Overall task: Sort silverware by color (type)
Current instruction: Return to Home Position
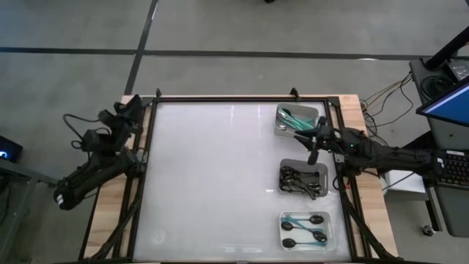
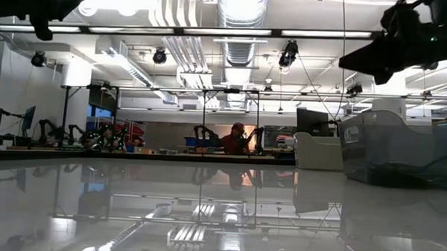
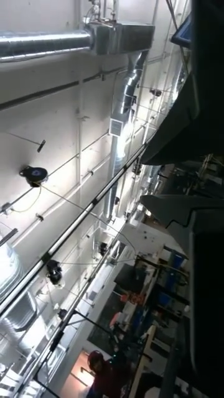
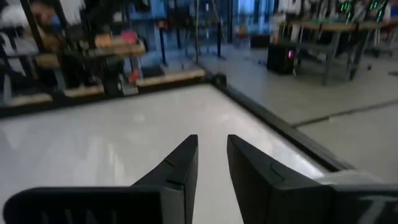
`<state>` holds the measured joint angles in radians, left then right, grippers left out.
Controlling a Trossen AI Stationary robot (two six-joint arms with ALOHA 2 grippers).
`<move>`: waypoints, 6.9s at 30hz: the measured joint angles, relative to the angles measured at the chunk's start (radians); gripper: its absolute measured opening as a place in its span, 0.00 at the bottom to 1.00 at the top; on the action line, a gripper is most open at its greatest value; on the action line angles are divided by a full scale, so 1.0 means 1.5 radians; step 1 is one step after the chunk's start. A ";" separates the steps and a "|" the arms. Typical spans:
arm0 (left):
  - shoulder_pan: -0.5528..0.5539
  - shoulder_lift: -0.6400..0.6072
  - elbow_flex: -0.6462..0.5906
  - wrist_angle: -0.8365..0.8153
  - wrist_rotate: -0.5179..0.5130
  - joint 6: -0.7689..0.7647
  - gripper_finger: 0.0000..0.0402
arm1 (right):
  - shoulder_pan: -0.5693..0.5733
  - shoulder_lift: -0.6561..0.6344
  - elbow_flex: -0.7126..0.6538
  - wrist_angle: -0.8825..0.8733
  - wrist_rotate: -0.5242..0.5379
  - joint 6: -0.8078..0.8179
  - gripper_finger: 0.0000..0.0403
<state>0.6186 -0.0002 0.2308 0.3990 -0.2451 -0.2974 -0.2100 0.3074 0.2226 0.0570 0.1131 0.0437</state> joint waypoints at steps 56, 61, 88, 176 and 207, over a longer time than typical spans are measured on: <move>-0.055 0.007 -0.143 -0.208 0.000 -0.002 0.18 | 0.000 -0.182 -0.140 -0.014 -0.010 -0.001 0.18; -0.055 0.009 -0.143 -0.208 -0.032 0.005 0.18 | 0.000 -0.182 -0.141 -0.014 -0.010 -0.001 0.20; -0.055 0.009 -0.129 -0.267 -0.110 -0.105 0.18 | 0.000 -0.181 -0.141 -0.014 -0.010 0.005 0.20; -0.054 0.010 -0.129 -0.262 -0.105 -0.104 0.18 | 0.000 -0.181 -0.141 -0.015 -0.010 0.005 0.17; -0.054 0.010 -0.129 -0.262 -0.104 -0.104 0.18 | 0.000 -0.181 -0.141 -0.015 -0.010 0.005 0.17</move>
<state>0.5373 0.0143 0.0368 0.0059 -0.4015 -0.4534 -0.2100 0.0360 0.0109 0.0349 0.0984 0.0513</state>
